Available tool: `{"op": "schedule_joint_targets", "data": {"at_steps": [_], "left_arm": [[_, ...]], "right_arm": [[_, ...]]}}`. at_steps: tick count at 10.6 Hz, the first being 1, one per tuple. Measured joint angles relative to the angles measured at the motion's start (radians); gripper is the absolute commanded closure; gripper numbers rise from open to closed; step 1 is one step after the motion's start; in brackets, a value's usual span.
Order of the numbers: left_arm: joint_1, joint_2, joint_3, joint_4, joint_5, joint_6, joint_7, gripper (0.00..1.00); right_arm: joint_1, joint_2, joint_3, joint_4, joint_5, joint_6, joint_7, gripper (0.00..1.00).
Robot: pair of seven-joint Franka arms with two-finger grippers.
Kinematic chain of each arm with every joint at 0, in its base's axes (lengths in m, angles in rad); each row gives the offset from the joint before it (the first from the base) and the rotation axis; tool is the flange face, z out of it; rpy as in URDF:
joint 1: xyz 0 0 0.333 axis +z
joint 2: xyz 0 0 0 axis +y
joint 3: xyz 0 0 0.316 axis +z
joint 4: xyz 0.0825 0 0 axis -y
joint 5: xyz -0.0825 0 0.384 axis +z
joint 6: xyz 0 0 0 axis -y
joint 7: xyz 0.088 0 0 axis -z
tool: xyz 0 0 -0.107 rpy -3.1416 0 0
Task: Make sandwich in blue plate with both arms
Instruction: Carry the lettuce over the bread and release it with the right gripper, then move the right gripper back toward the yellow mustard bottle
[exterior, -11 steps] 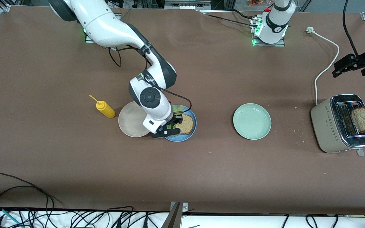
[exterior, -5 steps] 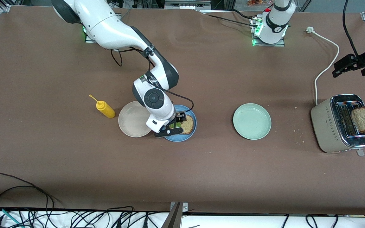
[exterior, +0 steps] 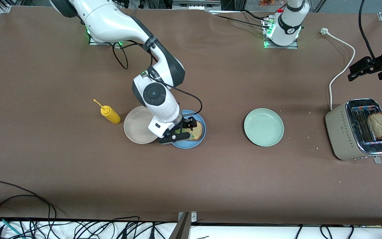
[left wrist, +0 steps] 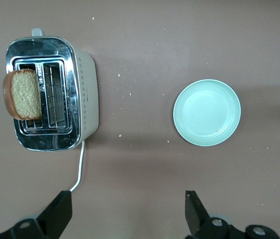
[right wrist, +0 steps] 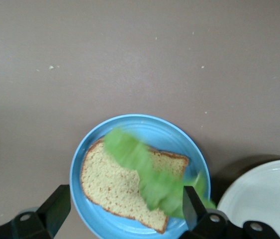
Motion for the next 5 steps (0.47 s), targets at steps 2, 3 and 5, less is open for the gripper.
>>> {"op": "schedule_joint_targets", "data": {"at_steps": [2, 3, 5], "left_arm": [[0.0, 0.0, 0.0, 0.0, 0.0, 0.0, 0.0, 0.0], [0.0, 0.0, 0.001, 0.0, 0.0, 0.0, 0.0, 0.0], [0.001, 0.001, 0.003, 0.0, 0.0, 0.0, 0.0, 0.0]], "right_arm": [[-0.001, -0.049, -0.005, 0.0, 0.0, -0.068, -0.002, 0.0], [-0.005, -0.072, -0.009, 0.0, 0.0, -0.12, -0.007, 0.0], [-0.029, -0.115, -0.017, 0.001, 0.0, -0.241, -0.051, 0.0]]}}
